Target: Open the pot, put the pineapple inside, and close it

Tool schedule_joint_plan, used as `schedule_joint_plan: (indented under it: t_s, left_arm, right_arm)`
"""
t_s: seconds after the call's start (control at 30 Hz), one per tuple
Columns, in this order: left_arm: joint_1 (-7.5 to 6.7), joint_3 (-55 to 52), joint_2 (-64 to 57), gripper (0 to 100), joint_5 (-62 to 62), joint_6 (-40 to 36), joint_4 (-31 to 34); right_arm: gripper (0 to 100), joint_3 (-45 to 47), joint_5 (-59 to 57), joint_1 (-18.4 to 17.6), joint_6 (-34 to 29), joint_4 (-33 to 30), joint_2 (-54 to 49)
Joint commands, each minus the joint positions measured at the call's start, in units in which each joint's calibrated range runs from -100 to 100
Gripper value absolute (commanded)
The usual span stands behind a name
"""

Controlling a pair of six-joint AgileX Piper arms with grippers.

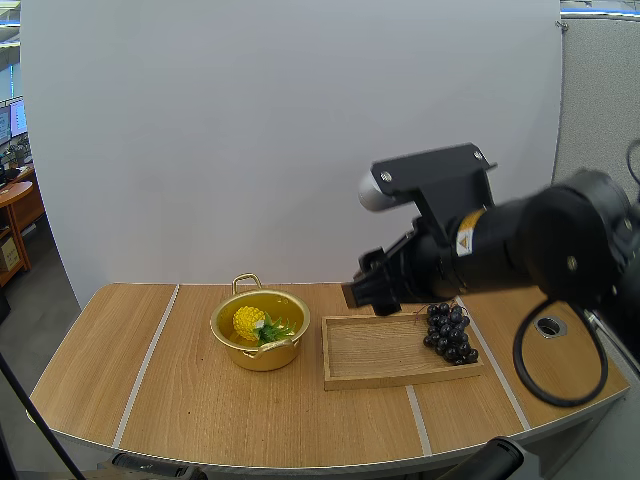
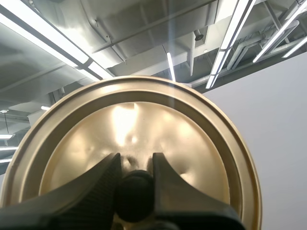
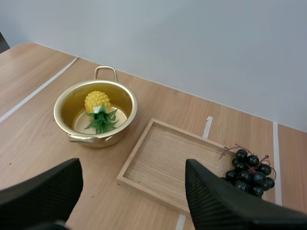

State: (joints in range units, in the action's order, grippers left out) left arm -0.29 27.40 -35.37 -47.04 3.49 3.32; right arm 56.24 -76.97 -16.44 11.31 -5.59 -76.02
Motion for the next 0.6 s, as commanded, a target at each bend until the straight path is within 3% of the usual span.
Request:
schedule_joint_plan:
  t_s: [0.0, 0.3, 0.33, 0.4, 0.47, 0.57]
  left_arm:
    - [-0.03, 0.57, -0.20, 0, 1.57, -0.61, 0.65]
    - [-0.03, 0.57, -0.20, 0, 1.57, -0.61, 0.65]
    - [-0.03, 0.57, -0.20, 0, 1.57, -0.61, 0.65]
    - [-0.03, 0.57, -0.20, 0, 1.57, -0.61, 0.65]
    - [-0.03, 0.57, -0.20, 0, 1.57, -0.61, 0.65]
    - [-0.03, 0.57, -0.20, 0, 1.57, -0.61, 0.65]
  right_arm:
    - [100, 2.50, -1.05, 0.21, 0.18, 0.10, -2.67]
    - [100, 5.49, -6.12, 0.37, 0.18, 0.10, -9.02]
    - [95, 5.47, -6.80, 0.42, 0.18, 0.33, -9.77]
    - [55, 5.47, -8.32, 0.72, 0.51, 1.02, -11.13]
    - [4, 5.47, -9.21, 1.04, 1.26, 2.04, -12.47]
    - [0, 5.47, -9.55, 1.19, 1.33, 2.17, -14.16]
